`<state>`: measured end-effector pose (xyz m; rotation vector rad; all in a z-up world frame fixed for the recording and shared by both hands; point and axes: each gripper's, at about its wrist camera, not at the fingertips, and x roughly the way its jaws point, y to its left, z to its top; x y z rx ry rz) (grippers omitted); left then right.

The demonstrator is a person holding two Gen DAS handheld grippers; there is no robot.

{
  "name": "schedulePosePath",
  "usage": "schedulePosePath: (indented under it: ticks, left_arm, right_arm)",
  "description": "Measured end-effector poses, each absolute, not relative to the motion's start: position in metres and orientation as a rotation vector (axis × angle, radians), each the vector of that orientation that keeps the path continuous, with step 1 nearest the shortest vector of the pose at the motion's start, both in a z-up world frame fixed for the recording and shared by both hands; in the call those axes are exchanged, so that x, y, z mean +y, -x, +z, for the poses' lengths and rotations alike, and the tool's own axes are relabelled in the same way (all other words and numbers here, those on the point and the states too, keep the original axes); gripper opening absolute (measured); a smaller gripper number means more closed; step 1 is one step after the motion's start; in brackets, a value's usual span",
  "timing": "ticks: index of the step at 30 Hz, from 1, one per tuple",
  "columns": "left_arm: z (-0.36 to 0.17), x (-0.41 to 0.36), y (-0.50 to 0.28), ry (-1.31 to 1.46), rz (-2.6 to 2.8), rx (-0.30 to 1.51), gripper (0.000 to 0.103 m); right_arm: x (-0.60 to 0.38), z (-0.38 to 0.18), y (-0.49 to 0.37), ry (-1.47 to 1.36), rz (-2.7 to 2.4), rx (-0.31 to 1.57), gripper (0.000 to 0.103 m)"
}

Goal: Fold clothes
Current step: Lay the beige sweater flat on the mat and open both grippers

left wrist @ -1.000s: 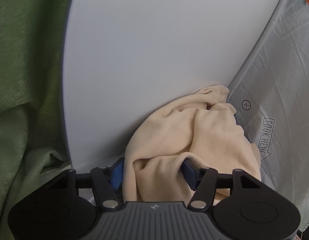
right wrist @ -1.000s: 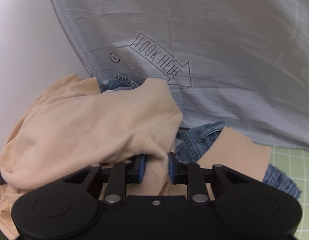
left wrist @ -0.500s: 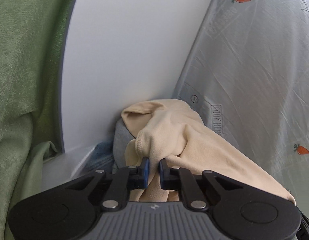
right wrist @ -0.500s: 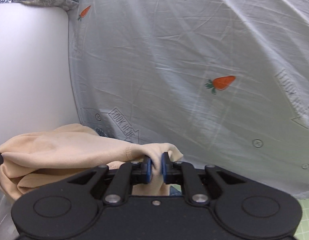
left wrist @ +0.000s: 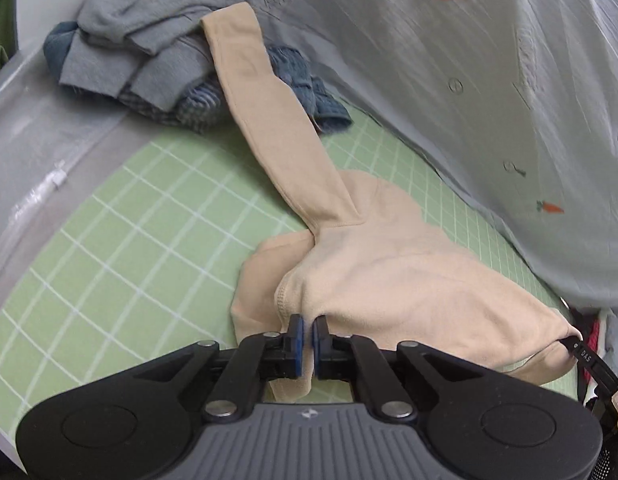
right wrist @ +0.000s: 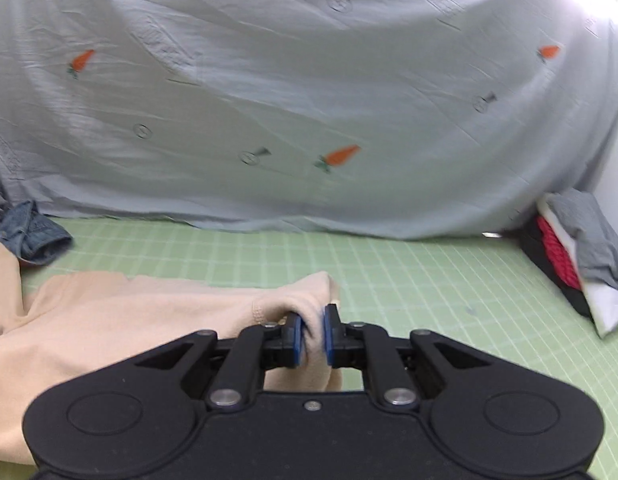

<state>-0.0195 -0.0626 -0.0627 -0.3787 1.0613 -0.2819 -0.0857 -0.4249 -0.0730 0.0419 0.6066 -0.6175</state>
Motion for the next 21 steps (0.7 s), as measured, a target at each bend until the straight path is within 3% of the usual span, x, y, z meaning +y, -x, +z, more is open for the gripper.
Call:
schedulePosePath:
  ticks: [8, 10, 18, 21]
  left_arm:
    - [-0.061, -0.156, 0.056, 0.318, -0.272, 1.093, 0.011]
    - [-0.061, -0.179, 0.063, 0.301, -0.265, 1.099, 0.017]
    - [-0.067, -0.234, 0.085, 0.208, -0.248, 1.157, 0.044]
    - [-0.072, -0.245, 0.090, 0.165, -0.250, 1.181, 0.052]
  right_arm:
    - [-0.549, -0.066, 0.167, -0.088, -0.745, 0.641, 0.013]
    - [-0.575, -0.063, 0.180, -0.094, -0.769, 0.651, 0.016]
    - [-0.611, -0.088, 0.230, -0.248, -0.738, 0.759, 0.060]
    - [-0.601, -0.098, 0.245, -0.362, -0.726, 0.768, 0.068]
